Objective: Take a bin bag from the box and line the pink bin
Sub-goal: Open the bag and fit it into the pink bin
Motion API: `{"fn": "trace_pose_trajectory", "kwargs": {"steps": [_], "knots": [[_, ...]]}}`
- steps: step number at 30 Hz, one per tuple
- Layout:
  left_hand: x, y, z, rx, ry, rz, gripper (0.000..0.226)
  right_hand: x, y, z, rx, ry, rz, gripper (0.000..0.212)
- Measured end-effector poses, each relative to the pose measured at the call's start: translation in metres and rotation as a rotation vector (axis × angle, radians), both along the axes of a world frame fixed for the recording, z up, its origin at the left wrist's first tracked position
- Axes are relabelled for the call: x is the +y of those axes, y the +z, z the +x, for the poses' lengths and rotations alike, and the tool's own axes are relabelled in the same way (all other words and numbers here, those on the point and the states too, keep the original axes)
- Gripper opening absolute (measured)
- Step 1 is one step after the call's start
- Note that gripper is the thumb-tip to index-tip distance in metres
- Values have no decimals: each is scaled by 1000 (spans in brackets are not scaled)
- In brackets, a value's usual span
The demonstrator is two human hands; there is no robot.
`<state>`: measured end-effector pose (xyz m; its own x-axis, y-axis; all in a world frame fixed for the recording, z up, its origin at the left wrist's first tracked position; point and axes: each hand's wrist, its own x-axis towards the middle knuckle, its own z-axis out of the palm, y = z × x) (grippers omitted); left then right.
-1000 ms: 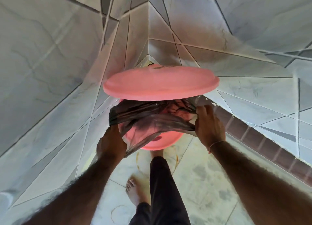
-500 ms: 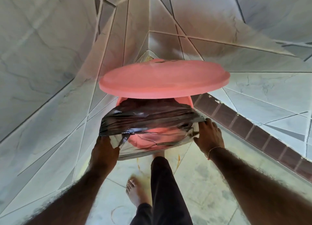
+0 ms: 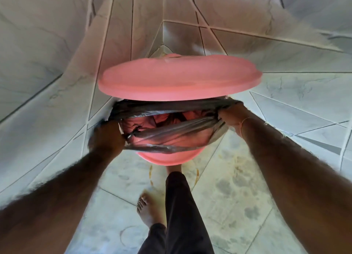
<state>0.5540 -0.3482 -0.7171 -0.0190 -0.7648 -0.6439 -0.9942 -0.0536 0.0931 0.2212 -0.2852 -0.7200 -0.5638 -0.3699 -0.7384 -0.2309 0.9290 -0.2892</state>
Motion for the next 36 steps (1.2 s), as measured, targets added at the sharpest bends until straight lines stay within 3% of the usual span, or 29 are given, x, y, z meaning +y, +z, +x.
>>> {"fn": "trace_pose_trajectory", "kwargs": {"steps": [2, 3, 6, 8, 9, 12, 16, 20, 25, 30, 36], "knots": [[-13, 1, -2, -9, -89, 35, 53, -18, 9, 0, -32, -199, -96, 27], [-18, 2, -4, -17, -123, 52, 57, -24, 8, -1, -90, -278, -125, 9], [-25, 8, -10, -10, -122, 38, 57, -33, 4, -2, -236, -342, -95, 27], [-21, 13, -13, -6, -60, -1, 46, -30, 6, -2, -255, -389, -97, 14], [-17, 16, -15, 2, -33, -1, 42, -26, 3, -1, -233, -420, -154, 19], [-3, 21, -15, 69, 17, -25, 41, -3, 0, 4, 46, -377, -268, 51], [22, 26, -10, 117, 75, -17, 41, 30, 11, 26, 142, -211, -183, 71], [51, 31, 0, 119, 92, 15, 37, 56, 19, 39, 208, -128, -189, 72], [86, 39, 7, 96, 113, -59, 58, 97, 14, 65, 173, -92, -119, 57], [90, 13, 16, 68, 228, -10, 56, 106, -4, 81, 79, -329, -125, 60], [54, -6, 8, 96, 207, -97, 52, 80, -36, 66, 18, -634, -361, 40]]}}
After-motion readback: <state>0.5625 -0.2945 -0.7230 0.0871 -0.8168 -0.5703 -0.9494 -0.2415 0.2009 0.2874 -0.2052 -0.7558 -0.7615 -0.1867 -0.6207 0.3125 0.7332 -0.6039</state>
